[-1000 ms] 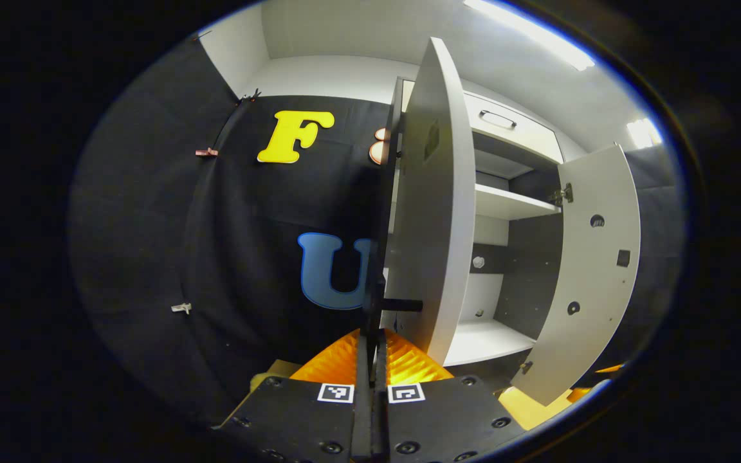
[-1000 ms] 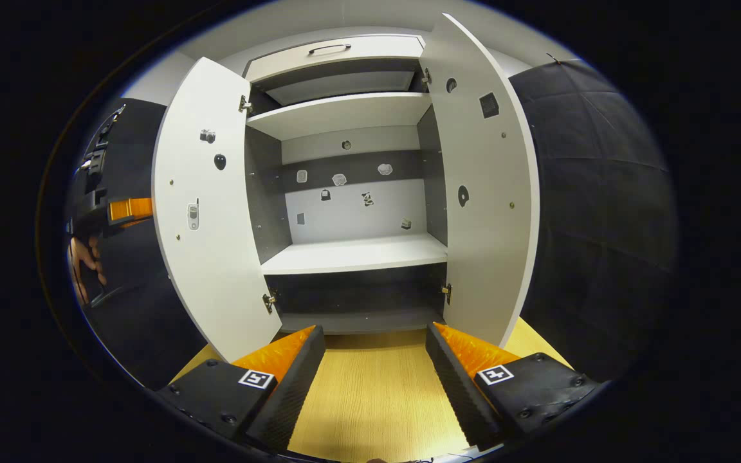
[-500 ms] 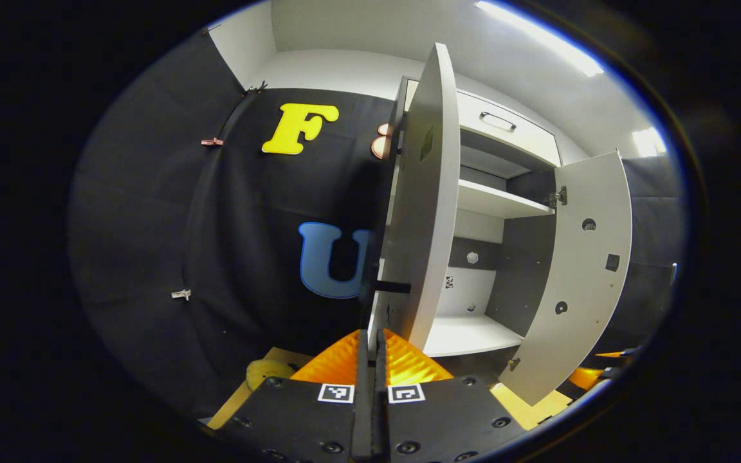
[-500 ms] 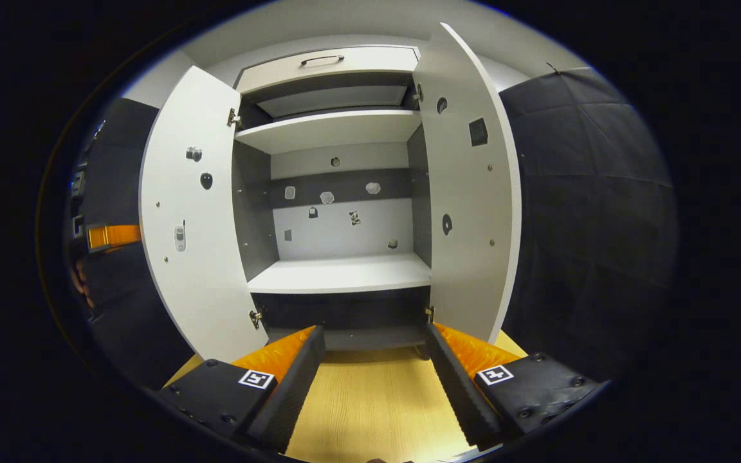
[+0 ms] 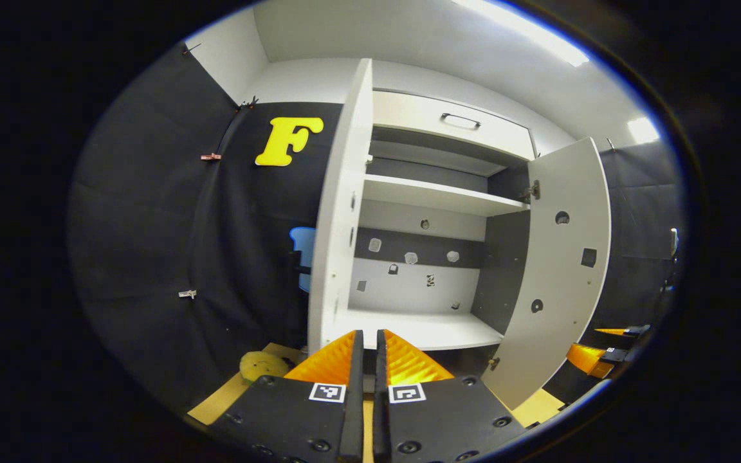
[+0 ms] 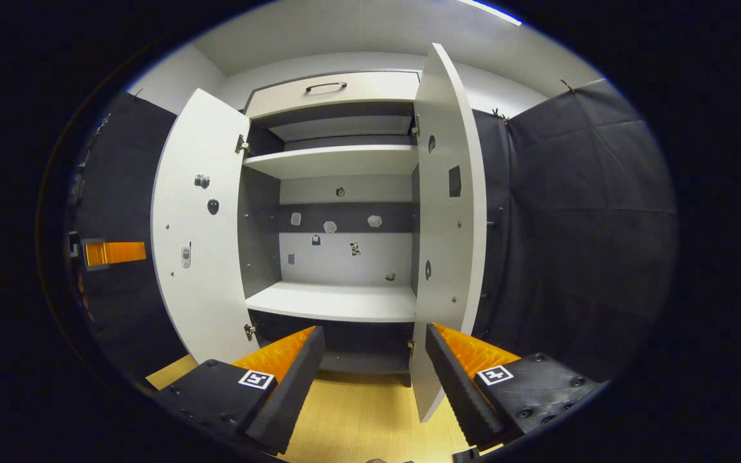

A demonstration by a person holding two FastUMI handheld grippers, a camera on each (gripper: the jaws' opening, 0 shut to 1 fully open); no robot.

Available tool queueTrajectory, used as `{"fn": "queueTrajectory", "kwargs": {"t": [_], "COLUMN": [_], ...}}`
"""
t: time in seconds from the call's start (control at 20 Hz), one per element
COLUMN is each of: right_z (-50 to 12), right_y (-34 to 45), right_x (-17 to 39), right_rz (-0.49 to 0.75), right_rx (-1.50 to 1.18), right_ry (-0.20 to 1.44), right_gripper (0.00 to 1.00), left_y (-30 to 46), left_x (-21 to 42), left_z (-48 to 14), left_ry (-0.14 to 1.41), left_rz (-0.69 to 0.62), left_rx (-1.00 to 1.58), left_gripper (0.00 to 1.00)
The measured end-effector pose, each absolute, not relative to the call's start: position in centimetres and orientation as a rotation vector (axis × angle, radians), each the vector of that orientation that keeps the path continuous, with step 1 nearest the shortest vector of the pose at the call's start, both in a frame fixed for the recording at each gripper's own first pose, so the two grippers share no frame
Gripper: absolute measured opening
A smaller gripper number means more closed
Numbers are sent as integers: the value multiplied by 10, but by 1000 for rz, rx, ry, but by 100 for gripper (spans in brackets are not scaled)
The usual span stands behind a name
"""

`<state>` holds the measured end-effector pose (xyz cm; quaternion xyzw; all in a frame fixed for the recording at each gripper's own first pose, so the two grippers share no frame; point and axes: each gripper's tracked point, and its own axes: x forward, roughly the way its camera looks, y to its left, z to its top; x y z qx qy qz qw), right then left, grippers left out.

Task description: Open the right door of the double-door shoe cabinet with the right hand, and open the left door with the left hand.

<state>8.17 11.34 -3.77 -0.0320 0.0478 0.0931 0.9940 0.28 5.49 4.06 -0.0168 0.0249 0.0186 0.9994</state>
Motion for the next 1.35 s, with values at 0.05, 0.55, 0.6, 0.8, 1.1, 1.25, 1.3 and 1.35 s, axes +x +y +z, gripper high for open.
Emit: {"fn": "queueTrajectory", "kwargs": {"t": [0.05,0.55,0.6,0.8,1.1,1.25,1.3,1.35], "right_z": [-31,-21,-22,-24,-43,-53,-55,-56], "right_y": [110,61,61,62,71,78,80,81], "right_x": [80,61,58,54,41,35,33,32], "right_rz": [200,229,226,188,138,130,127,119], "right_rx": [-54,0,9,20,-27,-26,-26,-26], "right_ry": [88,81,83,68,92,107,114,113], "right_gripper": [98,98,98,98,98,98,98,98], "left_y": [41,-30,-29,-16,14,30,34,35], "left_x": [1,-32,-34,-39,-45,-50,-49,-49], "left_z": [40,4,4,5,-8,-13,-15,-16], "left_ry": [43,92,88,75,78,71,73,80], "left_rz": [43,89,90,77,75,82,80,75], "left_rx": [-38,-16,-9,40,42,37,37,39], "left_gripper": [11,80,84,96,96,96,96,96]}}
